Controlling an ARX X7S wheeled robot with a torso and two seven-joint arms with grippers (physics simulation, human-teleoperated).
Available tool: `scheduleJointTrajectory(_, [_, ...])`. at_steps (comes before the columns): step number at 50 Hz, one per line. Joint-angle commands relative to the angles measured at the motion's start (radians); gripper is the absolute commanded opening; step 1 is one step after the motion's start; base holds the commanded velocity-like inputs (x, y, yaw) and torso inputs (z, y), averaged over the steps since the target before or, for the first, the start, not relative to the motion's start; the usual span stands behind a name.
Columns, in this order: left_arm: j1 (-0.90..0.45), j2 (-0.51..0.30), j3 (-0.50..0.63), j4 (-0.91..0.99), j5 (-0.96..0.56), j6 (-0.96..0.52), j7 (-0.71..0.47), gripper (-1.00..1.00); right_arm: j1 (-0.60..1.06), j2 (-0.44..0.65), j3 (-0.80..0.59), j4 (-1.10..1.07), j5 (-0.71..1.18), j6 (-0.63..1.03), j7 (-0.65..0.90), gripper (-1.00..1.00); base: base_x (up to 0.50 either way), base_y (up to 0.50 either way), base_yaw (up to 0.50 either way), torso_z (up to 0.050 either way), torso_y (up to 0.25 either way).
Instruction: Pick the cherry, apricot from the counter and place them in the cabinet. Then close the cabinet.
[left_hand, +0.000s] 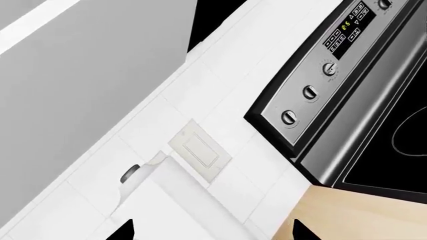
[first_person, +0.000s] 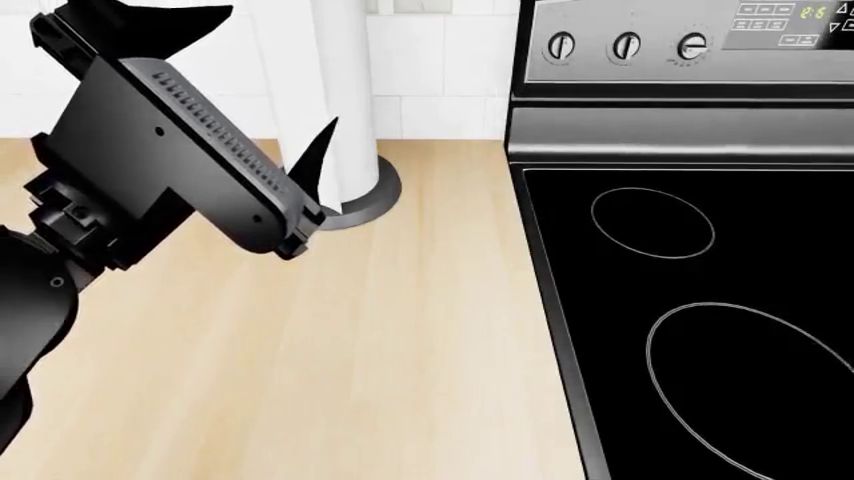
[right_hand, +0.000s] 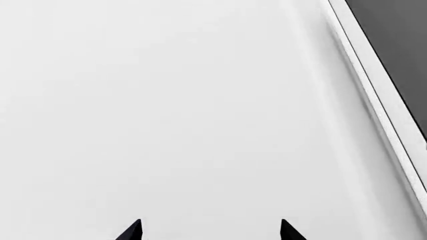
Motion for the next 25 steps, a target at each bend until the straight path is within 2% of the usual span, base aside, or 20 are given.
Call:
scheduleJointTrajectory(1, [-0.012,-0.002,0.007,0.0,0.0,-0.006,0.004,1.0,0.064,-0.046,-0.164,0.103,-0.02,0.042,-0.088,1.0,0.0,0.0,0.0,0.0,0.0])
scheduleJointTrajectory(10, [-0.019,-0.014,0.023,0.005,0.007,-0.035,0.0,1.0,0.154,-0.068,-0.216,0.219,-0.072,0.045,-0.167,1.0,0.0,0.0,0.0,0.0,-0.001])
scheduleJointTrajectory(25, [0.043,-0.053,0.004,-0.026,0.009,0.007,-0.001,1.0,0.281,-0.13,-0.304,0.414,-0.155,0.028,-0.32,1.0,0.0,0.0,0.0,0.001,0.0])
